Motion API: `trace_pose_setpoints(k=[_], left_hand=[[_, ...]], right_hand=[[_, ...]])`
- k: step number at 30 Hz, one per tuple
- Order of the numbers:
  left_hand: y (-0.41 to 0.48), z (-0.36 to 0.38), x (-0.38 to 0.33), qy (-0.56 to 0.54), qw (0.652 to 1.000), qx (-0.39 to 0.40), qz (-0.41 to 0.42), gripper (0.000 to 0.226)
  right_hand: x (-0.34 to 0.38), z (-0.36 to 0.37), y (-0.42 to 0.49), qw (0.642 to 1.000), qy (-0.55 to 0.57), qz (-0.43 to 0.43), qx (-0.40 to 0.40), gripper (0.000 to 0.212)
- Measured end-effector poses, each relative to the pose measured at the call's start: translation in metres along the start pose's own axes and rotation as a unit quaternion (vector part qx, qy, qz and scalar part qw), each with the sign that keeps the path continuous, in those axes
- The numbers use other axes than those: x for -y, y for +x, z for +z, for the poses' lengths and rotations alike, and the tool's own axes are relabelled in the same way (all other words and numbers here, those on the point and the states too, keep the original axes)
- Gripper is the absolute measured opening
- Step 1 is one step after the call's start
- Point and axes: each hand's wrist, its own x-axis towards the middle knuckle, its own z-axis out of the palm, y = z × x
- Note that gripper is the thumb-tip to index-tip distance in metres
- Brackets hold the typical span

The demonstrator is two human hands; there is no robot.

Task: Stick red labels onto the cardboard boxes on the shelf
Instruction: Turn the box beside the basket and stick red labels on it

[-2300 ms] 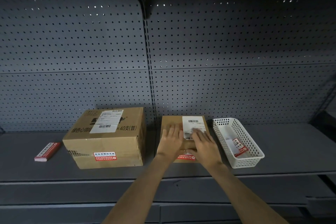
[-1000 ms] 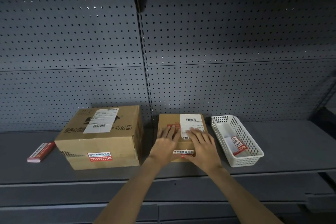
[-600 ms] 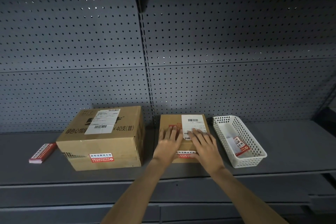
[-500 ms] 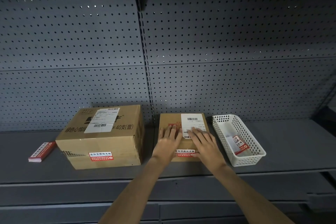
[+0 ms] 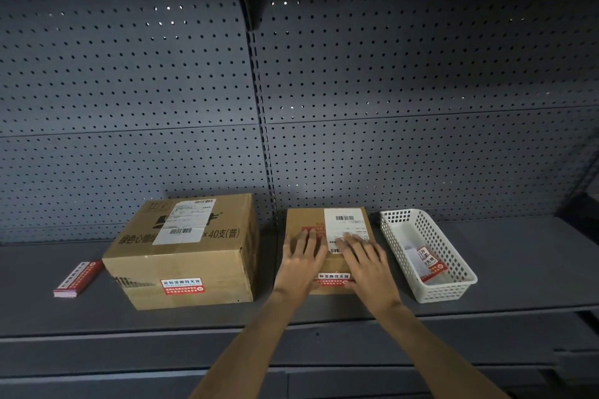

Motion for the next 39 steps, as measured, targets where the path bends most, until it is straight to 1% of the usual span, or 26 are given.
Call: trace_pose_setpoints(k=[3, 5, 6, 9, 10, 12, 14, 19, 21, 23, 26, 28, 29, 31, 33, 35, 39], left_hand=[[0.000, -0.002, 0.001, 0.009, 1.000, 0.003, 0.005, 0.110], [0.000, -0.003, 0.003, 0.012, 1.000, 0.010, 0.008, 0.111], [0.000, -0.003, 0.003, 0.015, 1.000, 0.013, 0.008, 0.112], [-0.001, 0.001, 0.002, 0.010, 1.000, 0.007, 0.004, 0.117], [-0.001, 0.003, 0.001, 0.007, 1.000, 0.003, 0.000, 0.120], [-0.002, 0.007, -0.001, -0.002, 1.000, 0.003, -0.007, 0.124], [-0.001, 0.007, -0.002, -0.005, 1.000, 0.000, -0.006, 0.123], [0.001, 0.002, 0.007, 0.011, 1.000, -0.007, 0.027, 0.109], [0.001, 0.002, 0.013, -0.014, 0.999, -0.013, 0.039, 0.099], [0.002, 0.001, 0.017, -0.042, 0.997, -0.040, 0.042, 0.088], [0.004, -0.004, 0.016, -0.075, 0.995, -0.056, 0.035, 0.076], [0.005, -0.007, 0.016, -0.068, 0.996, -0.039, 0.041, 0.076], [0.005, -0.008, 0.018, -0.062, 0.997, -0.022, 0.048, 0.078], [0.006, -0.013, 0.023, -0.053, 0.997, 0.004, 0.056, 0.082], [0.009, -0.019, 0.025, -0.045, 0.997, 0.020, 0.064, 0.084], [0.012, -0.021, 0.026, -0.049, 0.995, 0.033, 0.074, 0.085], [0.013, -0.021, 0.035, -0.073, 0.991, 0.048, 0.104, 0.084]], right_hand=[[-0.003, 0.001, 0.001, 1.000, 0.003, -0.006, 0.000, 0.124], [-0.006, 0.000, 0.000, 1.000, 0.008, -0.015, -0.005, 0.122], [-0.007, -0.002, -0.001, 1.000, 0.009, -0.019, -0.009, 0.118], [-0.006, -0.006, -0.001, 0.999, 0.016, -0.019, -0.035, 0.093], [-0.006, -0.005, -0.001, 0.999, 0.019, -0.017, -0.042, 0.088], [-0.005, -0.003, 0.000, 0.998, 0.027, -0.018, -0.049, 0.086], [-0.008, -0.002, 0.000, 0.998, 0.035, -0.028, -0.047, 0.090], [-0.019, 0.000, 0.005, 0.995, 0.057, -0.057, -0.061, 0.095], [-0.018, -0.001, 0.004, 0.995, 0.062, -0.053, -0.061, 0.097], [-0.015, -0.003, 0.002, 0.996, 0.053, -0.048, -0.058, 0.097], [-0.007, -0.002, -0.001, 0.996, 0.042, -0.030, -0.073, 0.086], [-0.001, 0.001, 0.001, 0.996, 0.038, -0.010, -0.085, 0.080], [0.000, 0.001, 0.002, 0.996, 0.038, -0.007, -0.081, 0.081], [-0.003, 0.000, 0.004, 0.996, 0.047, -0.025, -0.068, 0.086], [-0.016, -0.002, 0.004, 0.994, 0.058, -0.064, -0.067, 0.089], [-0.029, -0.007, 0.004, 0.991, 0.080, -0.092, -0.062, 0.085], [-0.035, -0.013, 0.003, 0.986, 0.126, -0.107, -0.022, 0.075]])
